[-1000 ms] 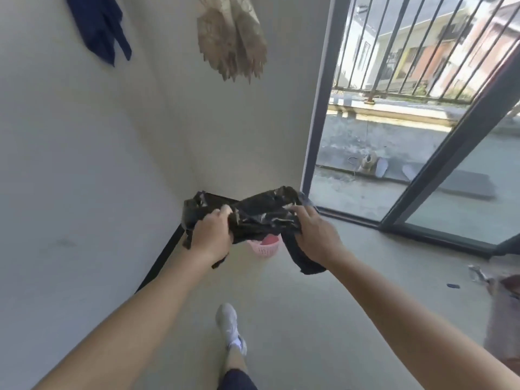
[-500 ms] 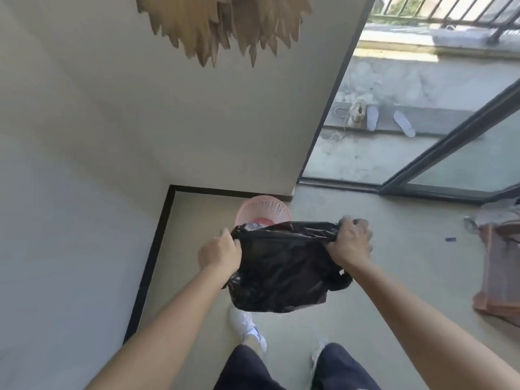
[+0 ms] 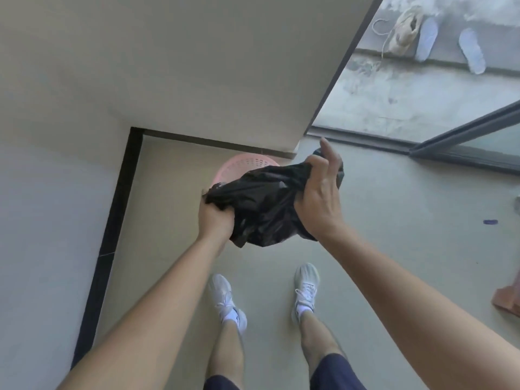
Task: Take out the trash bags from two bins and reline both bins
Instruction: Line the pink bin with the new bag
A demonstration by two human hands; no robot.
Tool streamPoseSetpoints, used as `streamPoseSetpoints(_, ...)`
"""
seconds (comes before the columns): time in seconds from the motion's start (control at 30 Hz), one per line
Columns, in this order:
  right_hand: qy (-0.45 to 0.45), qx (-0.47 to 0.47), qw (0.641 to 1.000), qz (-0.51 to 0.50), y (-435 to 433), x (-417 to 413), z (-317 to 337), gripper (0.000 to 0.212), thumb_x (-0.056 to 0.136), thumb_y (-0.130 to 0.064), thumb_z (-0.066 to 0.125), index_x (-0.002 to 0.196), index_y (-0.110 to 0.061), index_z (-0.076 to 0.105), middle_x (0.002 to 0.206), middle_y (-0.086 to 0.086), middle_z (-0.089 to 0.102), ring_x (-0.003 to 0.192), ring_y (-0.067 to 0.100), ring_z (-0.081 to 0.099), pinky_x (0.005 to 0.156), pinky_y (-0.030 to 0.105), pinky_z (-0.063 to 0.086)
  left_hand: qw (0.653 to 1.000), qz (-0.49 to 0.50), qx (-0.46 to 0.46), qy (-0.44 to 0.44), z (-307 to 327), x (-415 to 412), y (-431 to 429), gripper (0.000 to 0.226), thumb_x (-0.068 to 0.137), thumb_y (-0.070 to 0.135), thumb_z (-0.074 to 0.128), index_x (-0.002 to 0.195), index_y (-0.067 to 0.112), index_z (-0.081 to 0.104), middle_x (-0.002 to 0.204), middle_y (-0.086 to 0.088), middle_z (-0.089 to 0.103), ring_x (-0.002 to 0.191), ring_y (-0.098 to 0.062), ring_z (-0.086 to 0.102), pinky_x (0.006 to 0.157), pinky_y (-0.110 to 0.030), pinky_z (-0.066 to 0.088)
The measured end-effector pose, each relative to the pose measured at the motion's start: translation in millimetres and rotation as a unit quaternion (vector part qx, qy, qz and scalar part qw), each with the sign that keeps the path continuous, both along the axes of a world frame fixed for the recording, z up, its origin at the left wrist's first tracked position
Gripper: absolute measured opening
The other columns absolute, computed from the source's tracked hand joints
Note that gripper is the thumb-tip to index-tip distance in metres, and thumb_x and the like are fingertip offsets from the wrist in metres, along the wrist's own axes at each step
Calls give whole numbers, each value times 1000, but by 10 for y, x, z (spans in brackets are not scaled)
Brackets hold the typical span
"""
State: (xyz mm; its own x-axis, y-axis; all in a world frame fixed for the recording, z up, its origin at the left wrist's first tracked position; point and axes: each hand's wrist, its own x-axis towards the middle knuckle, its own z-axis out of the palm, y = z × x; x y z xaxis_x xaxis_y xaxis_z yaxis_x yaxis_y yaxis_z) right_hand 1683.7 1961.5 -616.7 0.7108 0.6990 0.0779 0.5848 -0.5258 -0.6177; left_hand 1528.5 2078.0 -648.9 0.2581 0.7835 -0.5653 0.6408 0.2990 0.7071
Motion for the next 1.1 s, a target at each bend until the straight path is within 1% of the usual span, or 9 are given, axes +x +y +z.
streamPoseSetpoints(0.1, -41, 53, 995, 76, 116, 120, -754, 48, 87, 10, 62, 115, -17, 34, 151, 30, 21, 140, 40, 27, 96, 46, 49, 999, 23, 40, 15, -652, 38, 90, 29, 84, 14, 54, 112, 13, 59, 108, -3, 64, 95, -15, 63, 81, -28, 51)
streamPoseSetpoints(0.23, -96, 92, 981, 138, 219, 114, -1678, 41, 89, 8, 62, 115, -14, 38, 152, 19, 14, 146, 50, 14, 123, 47, 19, 997, 55, 1, 44, -1461, -88, 106, 44, 77, 4, 48, 118, 18, 58, 113, -6, 67, 104, -26, 64, 94, -47, 54)
streamPoseSetpoints(0.3, -79, 53, 981, 170, 210, 11, -2074, 43, 87, 14, 54, 118, -13, 42, 154, 24, 14, 148, 49, 9, 123, 39, 9, 994, 53, -5, 93, -1809, -161, 88, 51, 79, -2, 43, 124, 16, 55, 115, -4, 65, 105, -27, 62, 97, -45, 52)
streamPoseSetpoints(0.47, 106, -165, 950, 244, 177, -346, -2877, 65, 79, 14, 53, 131, -23, 41, 161, 19, 13, 150, 41, -2, 119, 58, 16, 985, 39, 50, 162, -2492, -331, 50, 45, 82, -4, 38, 120, 16, 48, 89, 2, 56, 89, -31, 57, 77, -35, 47)
streamPoseSetpoints(0.57, 214, -200, 930, 221, 245, -477, -3208, 68, 75, 15, 47, 132, -24, 41, 153, 13, 26, 144, 37, 16, 117, 52, 27, 970, -20, 126, 206, -2758, -398, 78, 27, 90, 18, 44, 116, 13, 48, 90, -6, 57, 85, -34, 54, 70, -37, 41)
streamPoseSetpoints(0.7, 255, -242, 921, 167, 419, -492, -3571, 57, 78, 6, 45, 131, -17, 41, 131, 13, 41, 123, 37, 41, 101, 46, 41, 937, -149, 256, 185, -3114, -502, 234, 39, 86, 45, 45, 110, 14, 51, 99, -12, 65, 92, -36, 58, 67, -37, 38)
streamPoseSetpoints(0.93, 77, -323, 912, 240, 621, -246, -4069, 46, 95, -28, 51, 138, -15, 40, 130, 16, 45, 112, 39, 53, 91, 44, 47, 851, -252, 393, 242, -3461, -322, 680, 44, 86, 58, 48, 92, 14, 51, 68, -2, 57, 60, -30, 54, 55, -31, 34)
streamPoseSetpoints(1.03, -17, -318, 915, 248, 662, -134, -4111, 57, 99, -56, 45, 140, -18, 48, 124, 13, 53, 101, 33, 61, 89, 44, 53, 804, -275, 451, 274, -3534, -234, 846, 45, 91, 55, 50, 106, 13, 47, 67, -5, 56, 55, -30, 49, 52, -32, 32)
streamPoseSetpoints(1.1, -74, -299, 921, 237, 684, -54, -4133, 51, 101, -51, 42, 131, -13, 58, 118, 15, 53, 88, 33, 62, 83, 47, 57, 798, -273, 466, 267, -3557, -183, 932, 52, 90, 58, 52, 115, 12, 43, 72, -4, 55, 58, -28, 48, 52, -33, 32)
